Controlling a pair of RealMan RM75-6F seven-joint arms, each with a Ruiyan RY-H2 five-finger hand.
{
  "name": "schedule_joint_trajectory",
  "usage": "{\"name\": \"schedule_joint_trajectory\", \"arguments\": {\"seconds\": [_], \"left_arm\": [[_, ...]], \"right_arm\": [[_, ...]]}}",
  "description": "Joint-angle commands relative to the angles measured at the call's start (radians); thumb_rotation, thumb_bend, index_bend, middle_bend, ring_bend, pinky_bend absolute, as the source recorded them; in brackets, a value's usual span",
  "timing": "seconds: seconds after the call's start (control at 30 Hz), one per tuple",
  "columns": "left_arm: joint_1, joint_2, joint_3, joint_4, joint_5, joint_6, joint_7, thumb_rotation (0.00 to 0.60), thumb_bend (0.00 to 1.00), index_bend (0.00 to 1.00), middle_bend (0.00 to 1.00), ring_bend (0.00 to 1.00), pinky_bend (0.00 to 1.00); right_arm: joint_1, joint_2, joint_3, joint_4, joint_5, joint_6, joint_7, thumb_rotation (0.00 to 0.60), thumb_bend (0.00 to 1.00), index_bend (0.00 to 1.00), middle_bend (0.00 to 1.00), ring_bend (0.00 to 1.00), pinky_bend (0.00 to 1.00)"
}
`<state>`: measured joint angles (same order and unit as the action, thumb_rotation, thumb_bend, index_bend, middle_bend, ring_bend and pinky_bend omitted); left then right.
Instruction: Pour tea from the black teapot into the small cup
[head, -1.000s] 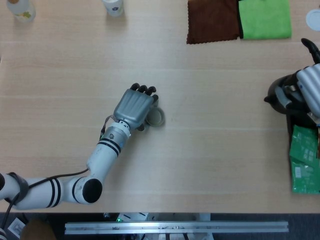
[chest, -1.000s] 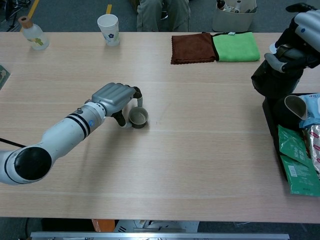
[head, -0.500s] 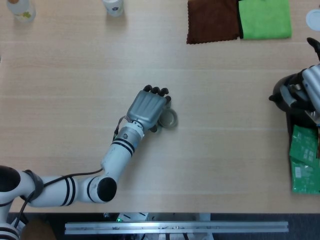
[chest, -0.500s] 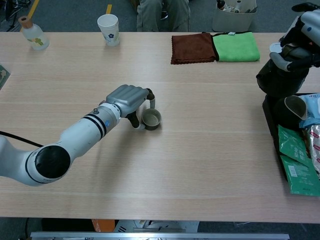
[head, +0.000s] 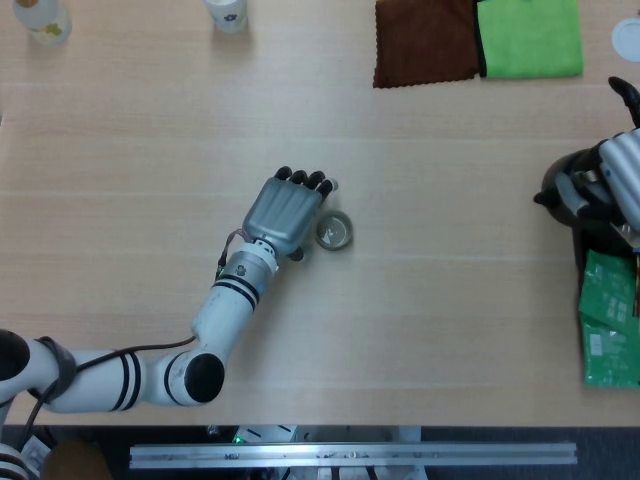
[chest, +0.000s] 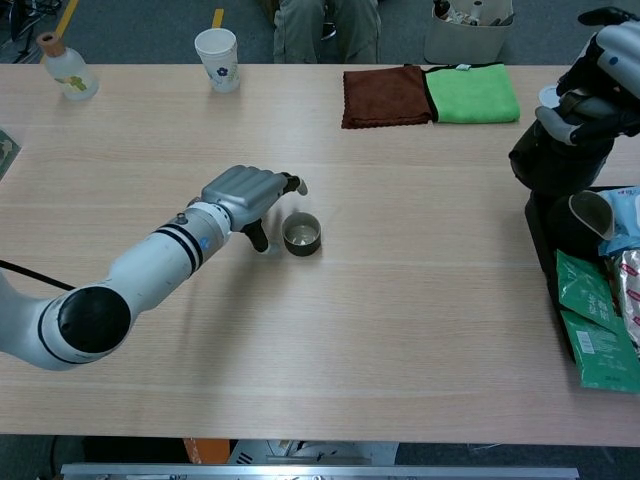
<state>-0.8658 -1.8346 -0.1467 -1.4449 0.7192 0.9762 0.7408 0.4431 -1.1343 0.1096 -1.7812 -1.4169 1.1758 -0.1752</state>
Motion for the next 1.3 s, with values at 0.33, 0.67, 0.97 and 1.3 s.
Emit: {"name": "schedule_joint_trajectory", "arguments": {"seconds": [0.33, 0.67, 0.97, 1.3], "left_arm": [[0.125, 0.253, 0.076, -0.221, 0.204, 0.184, -0.082, 0.6, 0.22, 0.15, 0.16, 0.18, 0.16], [0.297, 0.477, 0.16, -0.3, 0.449, 0.361, -0.284, 0.6, 0.22, 0.15, 0.16, 0.18, 0.16], [0.441, 0.61, 0.187, -0.302, 0.519, 0.488, -0.391, 0.6, 0.22, 0.15, 0.16, 0.18, 0.16], [0.559, 0.678, 0.211, -0.28, 0.626, 0.57, -0.523, 0.6, 0.22, 0.15, 0.16, 0.18, 0.16]], "right_arm": [[0.028, -0.031, 0.004, -0.038, 0.003, -0.031, -0.044, 0.532, 0.44, 1.0, 0.9, 0.94, 0.06], [0.062, -0.078, 0.015, -0.063, 0.037, -0.061, -0.124, 0.552, 0.45, 1.0, 0.9, 0.94, 0.06], [0.103, -0.135, 0.03, -0.057, 0.094, -0.097, -0.188, 0.561, 0.45, 1.0, 0.9, 0.94, 0.06], [0.162, -0.215, 0.045, -0.05, 0.149, -0.134, -0.268, 0.562, 0.45, 1.0, 0.9, 0.94, 0.06]]}}
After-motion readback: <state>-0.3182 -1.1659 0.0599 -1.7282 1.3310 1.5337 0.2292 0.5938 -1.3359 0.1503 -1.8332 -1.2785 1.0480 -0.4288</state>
